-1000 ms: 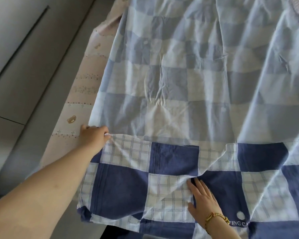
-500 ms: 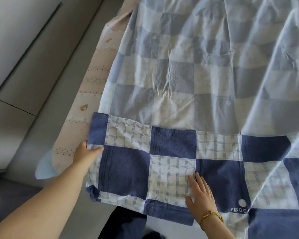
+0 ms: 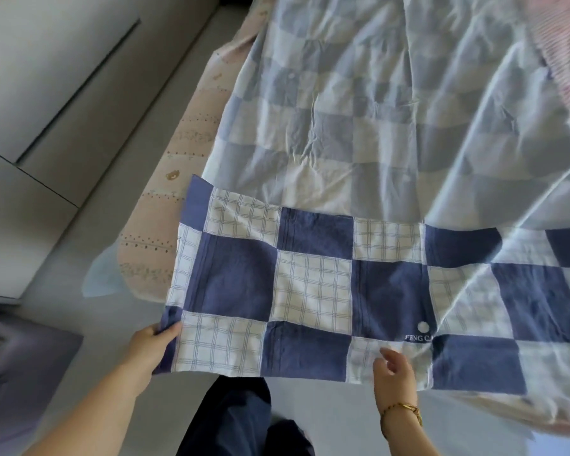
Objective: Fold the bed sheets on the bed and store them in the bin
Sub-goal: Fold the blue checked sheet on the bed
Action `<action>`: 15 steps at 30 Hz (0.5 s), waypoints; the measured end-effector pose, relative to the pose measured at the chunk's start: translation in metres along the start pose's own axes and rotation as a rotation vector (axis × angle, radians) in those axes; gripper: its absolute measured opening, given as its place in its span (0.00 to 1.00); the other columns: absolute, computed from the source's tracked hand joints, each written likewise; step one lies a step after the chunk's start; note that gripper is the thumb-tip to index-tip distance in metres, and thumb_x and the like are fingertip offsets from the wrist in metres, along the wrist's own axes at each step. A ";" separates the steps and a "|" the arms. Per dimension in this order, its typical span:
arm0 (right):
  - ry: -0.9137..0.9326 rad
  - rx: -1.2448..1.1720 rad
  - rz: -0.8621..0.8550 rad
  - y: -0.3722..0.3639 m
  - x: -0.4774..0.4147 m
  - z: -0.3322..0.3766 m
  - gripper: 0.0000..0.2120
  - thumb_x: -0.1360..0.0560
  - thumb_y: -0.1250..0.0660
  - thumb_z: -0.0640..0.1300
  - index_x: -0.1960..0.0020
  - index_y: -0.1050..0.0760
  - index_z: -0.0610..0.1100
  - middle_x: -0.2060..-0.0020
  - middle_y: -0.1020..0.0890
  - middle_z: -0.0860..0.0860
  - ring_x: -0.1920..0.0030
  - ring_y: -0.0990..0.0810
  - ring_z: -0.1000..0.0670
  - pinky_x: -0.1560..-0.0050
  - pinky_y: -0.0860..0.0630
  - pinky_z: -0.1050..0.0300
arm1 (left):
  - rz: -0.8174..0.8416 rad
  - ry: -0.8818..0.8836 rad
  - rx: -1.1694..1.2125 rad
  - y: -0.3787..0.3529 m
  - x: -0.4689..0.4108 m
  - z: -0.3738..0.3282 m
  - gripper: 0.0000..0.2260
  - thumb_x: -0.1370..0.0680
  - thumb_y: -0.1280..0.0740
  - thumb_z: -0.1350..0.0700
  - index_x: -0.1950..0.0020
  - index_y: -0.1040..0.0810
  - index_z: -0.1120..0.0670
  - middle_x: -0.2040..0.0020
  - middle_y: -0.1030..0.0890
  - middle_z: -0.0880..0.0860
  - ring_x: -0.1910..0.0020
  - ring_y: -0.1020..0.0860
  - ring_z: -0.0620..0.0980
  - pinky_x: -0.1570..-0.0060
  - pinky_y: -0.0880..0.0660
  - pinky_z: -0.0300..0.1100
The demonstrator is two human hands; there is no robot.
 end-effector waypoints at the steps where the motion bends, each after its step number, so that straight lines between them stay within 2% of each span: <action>1: -0.073 -0.040 0.011 0.000 0.003 -0.012 0.15 0.23 0.41 0.36 0.37 0.30 0.34 0.40 0.26 0.39 0.47 0.29 0.44 0.43 0.33 0.54 | 0.006 -0.036 0.004 0.005 0.008 -0.005 0.04 0.23 0.35 0.61 0.55 0.24 0.62 0.59 0.23 0.57 0.58 0.28 0.55 0.68 0.35 0.38; 2: -0.151 -0.087 0.046 -0.003 0.007 -0.023 0.16 0.22 0.41 0.39 0.36 0.31 0.33 0.40 0.27 0.39 0.47 0.30 0.44 0.42 0.32 0.53 | 0.010 -0.081 0.009 0.012 0.014 -0.011 0.05 0.23 0.35 0.61 0.57 0.24 0.61 0.63 0.24 0.56 0.61 0.29 0.54 0.69 0.35 0.38; 4: -0.320 -0.247 0.112 -0.014 0.017 -0.039 0.17 0.22 0.39 0.43 0.38 0.33 0.34 0.40 0.28 0.41 0.42 0.29 0.41 0.39 0.30 0.45 | -0.005 -0.152 0.017 0.029 0.026 -0.022 0.06 0.23 0.34 0.60 0.60 0.24 0.60 0.68 0.27 0.55 0.67 0.32 0.52 0.73 0.37 0.38; 6: -0.458 -0.465 0.112 -0.020 0.026 -0.045 0.18 0.23 0.38 0.46 0.37 0.34 0.37 0.46 0.29 0.43 0.38 0.30 0.38 0.41 0.29 0.42 | -0.001 -0.179 0.053 0.043 0.040 -0.035 0.05 0.23 0.34 0.59 0.57 0.22 0.59 0.70 0.26 0.55 0.68 0.29 0.52 0.71 0.38 0.38; 7: -0.497 -0.552 0.075 -0.018 0.027 -0.047 0.21 0.23 0.37 0.47 0.35 0.35 0.38 0.47 0.29 0.44 0.39 0.28 0.38 0.43 0.27 0.42 | 0.007 -0.191 0.072 0.047 0.047 -0.042 0.04 0.23 0.35 0.59 0.56 0.22 0.59 0.72 0.24 0.53 0.71 0.27 0.49 0.71 0.37 0.37; 9: -0.515 -0.738 0.022 -0.011 0.024 -0.048 0.23 0.24 0.35 0.47 0.34 0.35 0.38 0.43 0.26 0.43 0.49 0.24 0.41 0.50 0.25 0.47 | 0.031 -0.234 0.109 0.052 0.059 -0.056 0.07 0.22 0.37 0.59 0.60 0.25 0.55 0.80 0.25 0.46 0.80 0.27 0.39 0.71 0.34 0.37; 11: -0.491 -0.916 0.003 0.003 0.019 -0.041 0.14 0.23 0.36 0.45 0.41 0.30 0.39 0.41 0.25 0.43 0.59 0.24 0.45 0.57 0.22 0.51 | 0.037 -0.269 0.172 0.059 0.071 -0.067 0.08 0.21 0.38 0.59 0.61 0.29 0.53 0.82 0.26 0.42 0.83 0.28 0.36 0.70 0.28 0.39; 13: -0.411 -1.015 0.023 0.021 0.017 -0.022 0.03 0.22 0.39 0.42 0.52 0.29 0.42 0.50 0.21 0.46 0.63 0.25 0.49 0.59 0.22 0.55 | 0.062 -0.274 0.247 0.064 0.076 -0.074 0.06 0.21 0.39 0.58 0.58 0.28 0.53 0.82 0.26 0.41 0.82 0.27 0.35 0.78 0.28 0.31; 15: -0.302 -1.039 0.070 0.042 0.022 0.003 0.06 0.21 0.41 0.42 0.56 0.29 0.44 0.66 0.18 0.50 0.63 0.26 0.51 0.65 0.21 0.59 | 0.076 -0.273 0.309 0.065 0.088 -0.080 0.02 0.20 0.40 0.58 0.52 0.29 0.55 0.81 0.26 0.40 0.81 0.27 0.34 0.80 0.30 0.27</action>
Point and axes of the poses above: each hand's wrist, its own x-axis away from the middle knuckle, its own y-axis out of the back of the hand, z = x × y, the point moved 9 cm from there along -x, towards the middle knuckle
